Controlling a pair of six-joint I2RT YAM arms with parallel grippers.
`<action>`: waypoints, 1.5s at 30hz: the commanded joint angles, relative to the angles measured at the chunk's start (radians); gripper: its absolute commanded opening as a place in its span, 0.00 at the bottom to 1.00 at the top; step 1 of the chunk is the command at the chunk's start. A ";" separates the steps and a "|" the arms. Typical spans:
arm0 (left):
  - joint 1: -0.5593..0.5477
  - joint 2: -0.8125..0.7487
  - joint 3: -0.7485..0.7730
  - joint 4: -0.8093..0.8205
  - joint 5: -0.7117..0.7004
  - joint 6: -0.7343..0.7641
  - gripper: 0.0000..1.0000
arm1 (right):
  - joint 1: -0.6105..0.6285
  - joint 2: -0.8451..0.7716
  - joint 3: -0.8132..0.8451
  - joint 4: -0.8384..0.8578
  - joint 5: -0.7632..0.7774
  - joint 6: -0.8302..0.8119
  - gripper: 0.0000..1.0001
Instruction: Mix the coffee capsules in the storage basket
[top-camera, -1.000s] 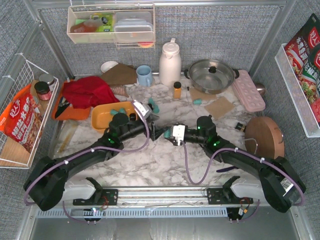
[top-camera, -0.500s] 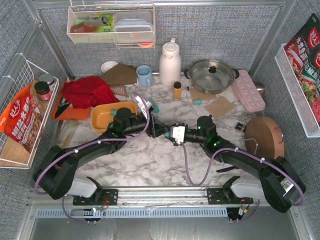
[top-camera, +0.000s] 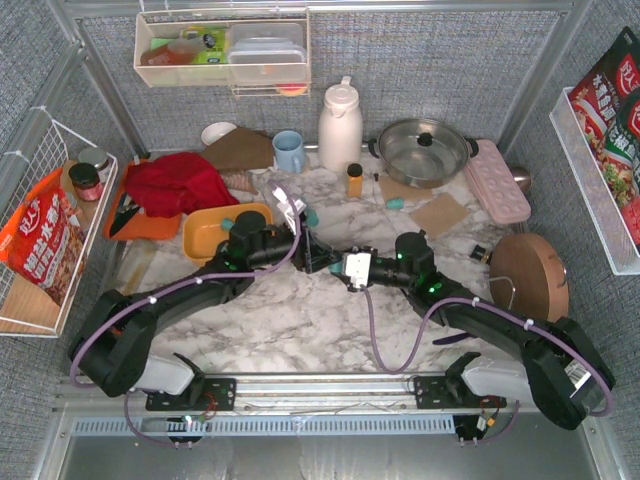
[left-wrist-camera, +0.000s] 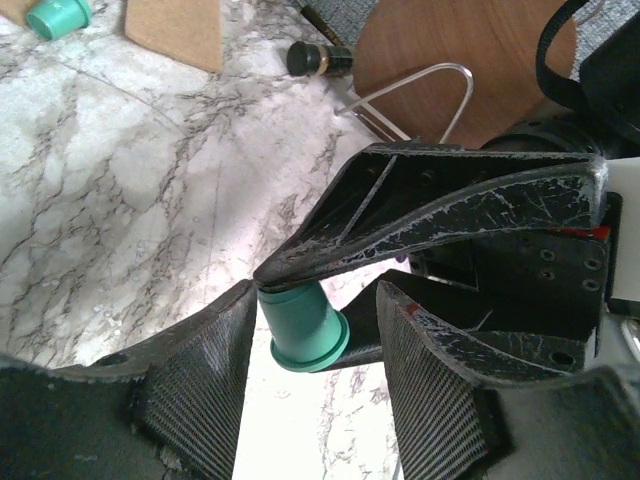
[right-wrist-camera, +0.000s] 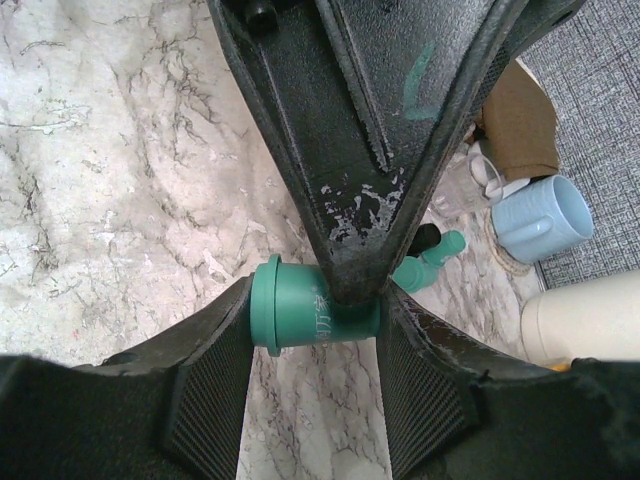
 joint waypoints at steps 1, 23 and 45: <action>0.004 -0.026 0.006 -0.062 -0.050 0.045 0.61 | 0.002 -0.003 0.008 0.021 -0.023 -0.017 0.36; 0.003 0.027 0.000 0.026 0.016 0.001 0.57 | 0.008 -0.011 0.024 0.014 -0.044 -0.007 0.36; 0.002 0.020 -0.006 0.044 0.013 -0.005 0.39 | 0.017 -0.003 0.045 -0.017 -0.044 -0.006 0.50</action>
